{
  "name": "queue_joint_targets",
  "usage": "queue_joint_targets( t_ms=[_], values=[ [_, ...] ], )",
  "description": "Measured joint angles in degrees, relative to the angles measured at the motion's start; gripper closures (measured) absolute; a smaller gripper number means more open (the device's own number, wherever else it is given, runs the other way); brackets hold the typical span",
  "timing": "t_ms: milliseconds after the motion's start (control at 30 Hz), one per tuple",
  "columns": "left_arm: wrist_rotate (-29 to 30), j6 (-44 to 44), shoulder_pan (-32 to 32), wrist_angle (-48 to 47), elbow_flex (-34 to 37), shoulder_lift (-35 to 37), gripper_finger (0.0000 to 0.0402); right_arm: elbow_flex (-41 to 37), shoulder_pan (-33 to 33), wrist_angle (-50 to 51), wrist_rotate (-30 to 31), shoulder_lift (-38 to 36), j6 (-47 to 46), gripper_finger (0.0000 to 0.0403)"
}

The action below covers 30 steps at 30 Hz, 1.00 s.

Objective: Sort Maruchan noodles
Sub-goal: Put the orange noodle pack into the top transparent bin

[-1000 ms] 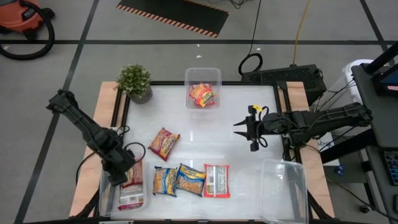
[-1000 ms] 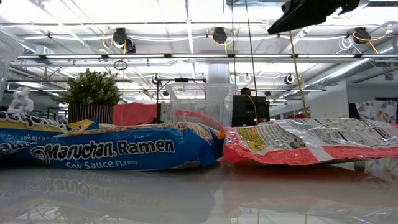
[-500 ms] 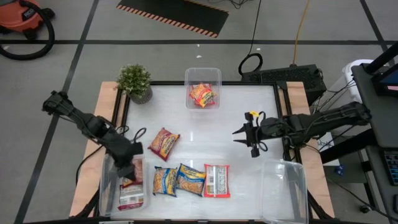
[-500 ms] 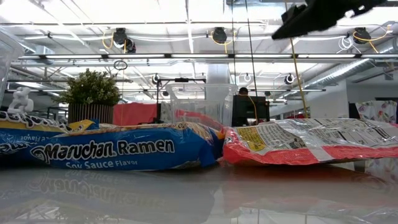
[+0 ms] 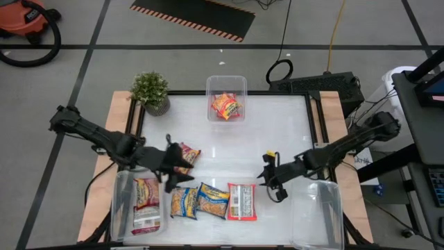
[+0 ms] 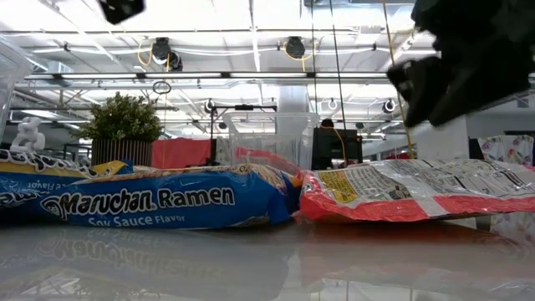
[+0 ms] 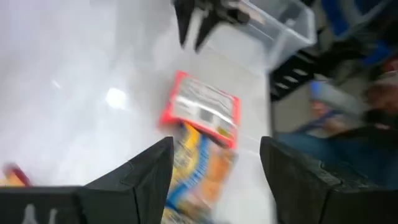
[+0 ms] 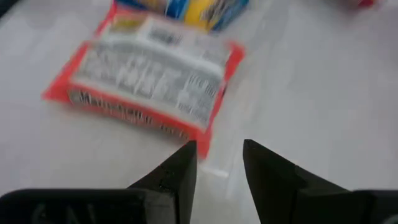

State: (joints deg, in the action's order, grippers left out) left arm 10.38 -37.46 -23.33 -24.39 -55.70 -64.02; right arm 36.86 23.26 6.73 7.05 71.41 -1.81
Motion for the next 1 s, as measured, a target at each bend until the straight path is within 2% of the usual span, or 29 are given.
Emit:
queue_joint_targets(
  t_ms=[67, 133, 300, 433, 567, 767, 1000],
  values=[
    [1.7, 4.3, 0.8, 3.2, 0.0, -2.8, 0.0158, 0.0, 0.1, -0.6, -2.7, 2.8, -0.4, 0.0279],
    [3.2, 8.7, 1.7, 6.4, 0.0, -5.6, 0.0158, 0.0, 0.1, -2.1, -2.9, 5.0, -0.4, 0.0272],
    [7.1, 17.1, 4.4, 12.8, 0.0, -11.2, 0.0158, 0.0, -0.2, -6.9, -4.4, 9.3, -0.2, 0.0231],
    [7.7, 19.1, 7.1, 14.7, 0.0, -13.2, 0.0158, 0.0, -0.7, -8.0, -5.9, 12.6, -0.1, 0.0203],
    [7.7, 18.3, 8.9, 15.1, 0.0, -13.9, 0.0158, 0.0, -0.9, -10.7, -5.7, 16.0, 1.8, 0.0200],
    [7.7, 17.6, 9.4, 14.9, 0.0, -14.0, 0.0158, 0.0, -2.6, -14.8, -5.8, 18.2, 4.9, 0.0236],
    [7.7, 17.9, 9.4, 15.3, 0.0, -14.0, 0.0158, 0.0, -4.6, -15.5, -5.8, 18.2, 8.3, 0.0350]
  ],
)
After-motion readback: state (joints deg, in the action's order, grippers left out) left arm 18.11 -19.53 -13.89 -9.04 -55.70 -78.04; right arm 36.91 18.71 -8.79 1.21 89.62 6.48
